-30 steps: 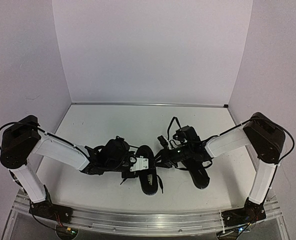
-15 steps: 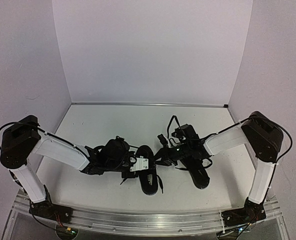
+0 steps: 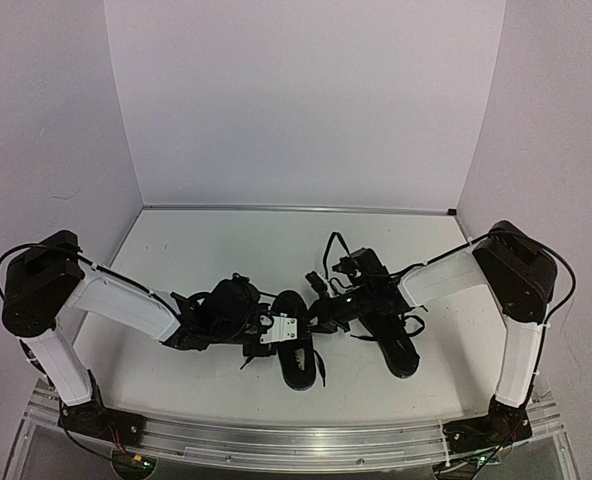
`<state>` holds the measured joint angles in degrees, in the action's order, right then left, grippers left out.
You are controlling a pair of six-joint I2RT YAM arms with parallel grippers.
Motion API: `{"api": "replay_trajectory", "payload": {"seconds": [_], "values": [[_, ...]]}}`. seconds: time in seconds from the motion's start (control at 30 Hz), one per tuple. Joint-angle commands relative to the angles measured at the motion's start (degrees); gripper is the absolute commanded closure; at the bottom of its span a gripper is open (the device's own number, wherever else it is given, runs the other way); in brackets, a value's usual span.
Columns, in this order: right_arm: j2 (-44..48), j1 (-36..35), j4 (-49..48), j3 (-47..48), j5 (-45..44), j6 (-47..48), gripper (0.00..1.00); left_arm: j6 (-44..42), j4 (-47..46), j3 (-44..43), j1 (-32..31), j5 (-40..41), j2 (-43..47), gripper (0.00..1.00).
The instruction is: Tie the shoes
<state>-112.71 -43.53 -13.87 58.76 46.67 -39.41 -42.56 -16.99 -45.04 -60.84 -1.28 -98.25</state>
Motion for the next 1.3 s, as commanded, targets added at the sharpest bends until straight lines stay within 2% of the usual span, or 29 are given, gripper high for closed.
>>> {"api": "replay_trajectory", "payload": {"seconds": [0.0, 0.63, 1.03, 1.27], "values": [[1.44, -0.51, -0.37, 0.59, 2.72, 0.57, 0.98, -0.93, -1.41, -2.78, -0.25, 0.57, -1.40, 1.00], [4.84, -0.16, -6.32, -2.85, 2.59, -3.39, 0.96, -1.43, -1.90, -2.50, -0.24, 0.49, -0.67, 1.00], [2.60, 0.20, -7.42, -3.59, 2.27, -5.03, 0.96, -1.88, -2.61, -2.68, -0.57, 1.29, -1.32, 1.00], [2.38, 0.55, -7.13, -3.33, 3.51, -5.56, 0.79, -2.32, -2.22, -3.08, -0.57, 3.44, -1.85, 1.00]]}}
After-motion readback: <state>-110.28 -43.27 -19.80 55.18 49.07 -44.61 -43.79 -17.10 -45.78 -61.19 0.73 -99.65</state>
